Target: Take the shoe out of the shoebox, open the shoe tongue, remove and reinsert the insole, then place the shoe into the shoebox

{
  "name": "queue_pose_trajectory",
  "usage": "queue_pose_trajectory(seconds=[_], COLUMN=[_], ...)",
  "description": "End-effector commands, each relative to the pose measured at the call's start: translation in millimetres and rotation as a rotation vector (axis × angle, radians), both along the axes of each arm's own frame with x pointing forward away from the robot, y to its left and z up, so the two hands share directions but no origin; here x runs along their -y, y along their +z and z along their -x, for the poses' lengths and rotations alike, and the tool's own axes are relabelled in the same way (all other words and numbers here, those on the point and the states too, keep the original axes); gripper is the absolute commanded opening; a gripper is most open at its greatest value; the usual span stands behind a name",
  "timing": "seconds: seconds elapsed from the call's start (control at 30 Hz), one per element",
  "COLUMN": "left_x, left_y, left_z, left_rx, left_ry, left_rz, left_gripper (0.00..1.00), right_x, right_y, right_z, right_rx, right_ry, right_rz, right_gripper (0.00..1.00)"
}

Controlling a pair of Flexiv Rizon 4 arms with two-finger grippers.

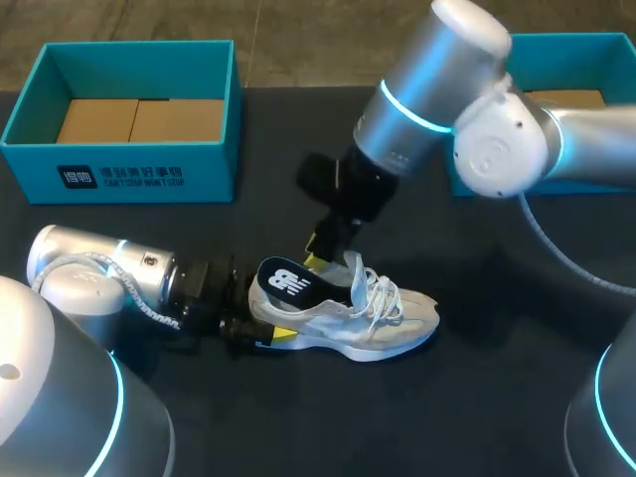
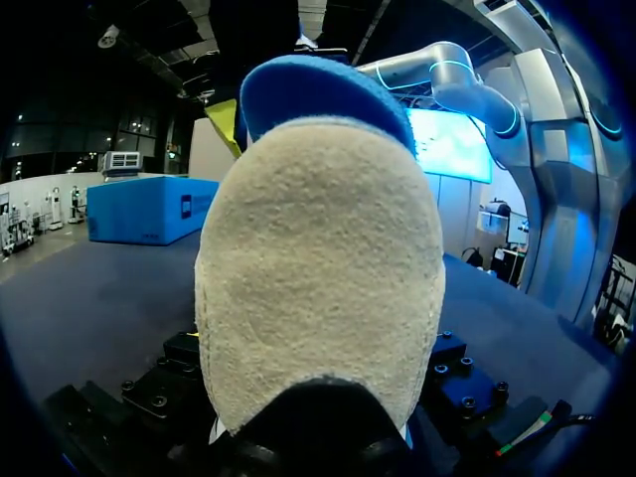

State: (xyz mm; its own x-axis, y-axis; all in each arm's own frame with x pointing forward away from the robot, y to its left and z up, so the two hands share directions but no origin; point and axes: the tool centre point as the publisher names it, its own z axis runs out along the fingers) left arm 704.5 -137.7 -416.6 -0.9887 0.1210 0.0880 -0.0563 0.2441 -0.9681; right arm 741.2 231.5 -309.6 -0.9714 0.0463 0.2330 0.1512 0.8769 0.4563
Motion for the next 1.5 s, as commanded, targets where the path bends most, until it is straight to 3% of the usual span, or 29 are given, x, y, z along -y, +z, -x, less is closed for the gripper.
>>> queue_pose_trajectory(seconds=[0.03,0.1,0.13,0.17,0.37,0.93,1.5], left_x=[-0.2,-0.2,-0.2,-0.2,-0.2,-0.2,-0.2], left_y=[-2.9,-2.9,-2.9,-2.9,-2.9,-2.9,-2.9], left_z=[-1.4,-1.4,-1.4,-1.4,-1.4,-1.4,-1.4], left_rx=[-0.001,-0.001,-0.001,-0.001,-0.001,-0.001,-0.001], left_ry=[0.000,0.000,0.000,0.000,0.000,0.000,0.000], left_rz=[-0.002,-0.002,-0.002,-0.002,-0.002,-0.002,-0.002], left_gripper=[0.00,0.00,0.00,0.00,0.00,0.00,0.00], right_x=[-13.4,-13.5,-13.9,-13.2,-9.0,21.7,56.9], right_y=[-4.3,-7.7,-9.1,-11.1,-11.4,51.0,124.9], right_z=[-6.6,-6.8,-6.7,-6.6,-2.8,-5.4,-2.5], right_rx=[-0.063,-0.070,-0.072,-0.076,-0.078,-0.009,0.128], right_ry=[0.046,0.048,0.051,0.045,0.043,-0.008,-0.094], right_rz=[-0.002,-0.012,-0.034,-0.034,-0.060,0.015,0.074], right_gripper=[0.18,0.15,0.03,0.00,0.00,0.00,0.00])
